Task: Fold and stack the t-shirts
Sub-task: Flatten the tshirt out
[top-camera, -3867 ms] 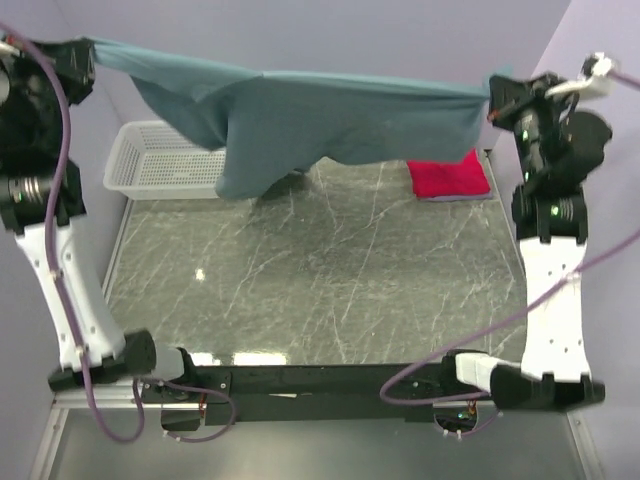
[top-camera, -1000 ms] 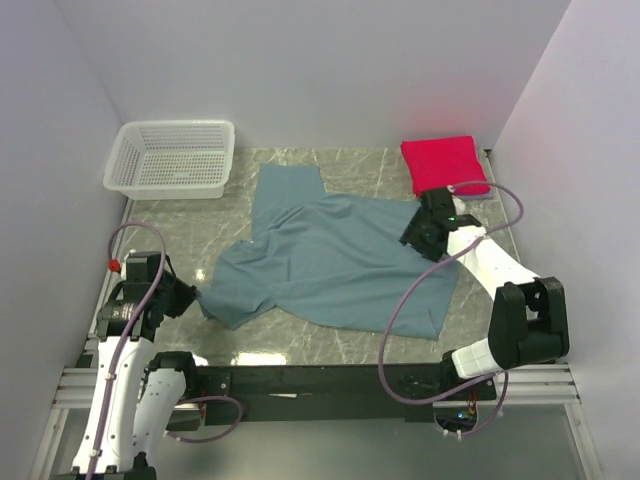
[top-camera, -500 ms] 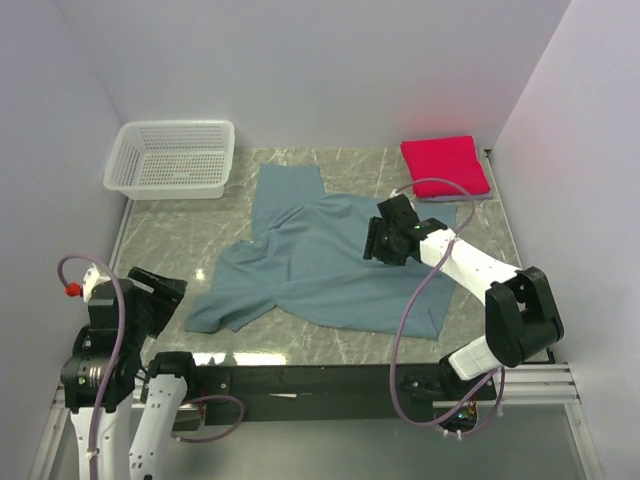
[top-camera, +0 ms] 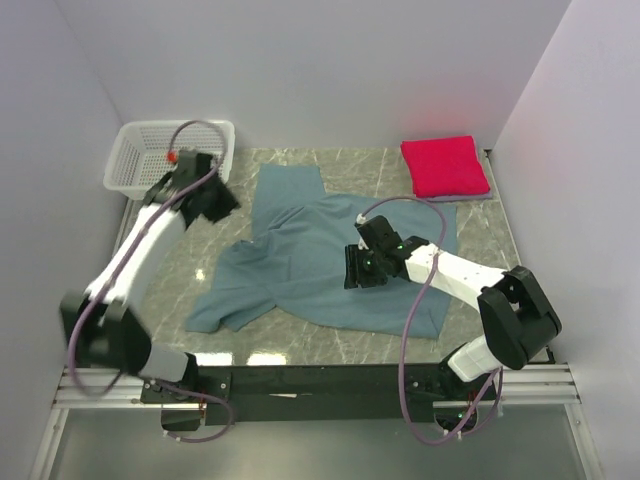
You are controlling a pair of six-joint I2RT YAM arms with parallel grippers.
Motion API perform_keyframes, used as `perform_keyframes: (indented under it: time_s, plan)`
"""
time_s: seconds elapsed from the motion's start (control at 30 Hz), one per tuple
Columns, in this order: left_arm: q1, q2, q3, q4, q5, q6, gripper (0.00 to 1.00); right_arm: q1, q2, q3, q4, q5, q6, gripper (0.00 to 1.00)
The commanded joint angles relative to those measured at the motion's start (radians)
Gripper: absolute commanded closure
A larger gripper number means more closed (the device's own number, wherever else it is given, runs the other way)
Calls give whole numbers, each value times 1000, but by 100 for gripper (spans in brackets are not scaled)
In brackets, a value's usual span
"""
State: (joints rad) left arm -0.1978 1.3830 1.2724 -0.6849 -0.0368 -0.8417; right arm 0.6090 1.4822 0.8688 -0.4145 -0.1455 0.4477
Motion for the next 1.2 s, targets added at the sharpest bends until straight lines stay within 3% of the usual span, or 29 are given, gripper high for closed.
perform_keyframes:
  time_s: [0.0,0.17,0.37,0.9,1.17]
  plan:
    - [-52,207,180,77,-113,111,62,18,-28,-11,25,-28,-37,44]
    - [-81,538,385,82,-179,199,76,32,-16,1,8,-8,-24,44]
    - [-103,769,548,85,-193,262,86,67,3,22,-20,24,-40,44]
    - [-92,1031,666,45,-252,328,91,121,65,39,-50,95,-15,44]
    - [-26,1183,895,-4,-273,352,91,146,98,47,-96,115,-20,44]
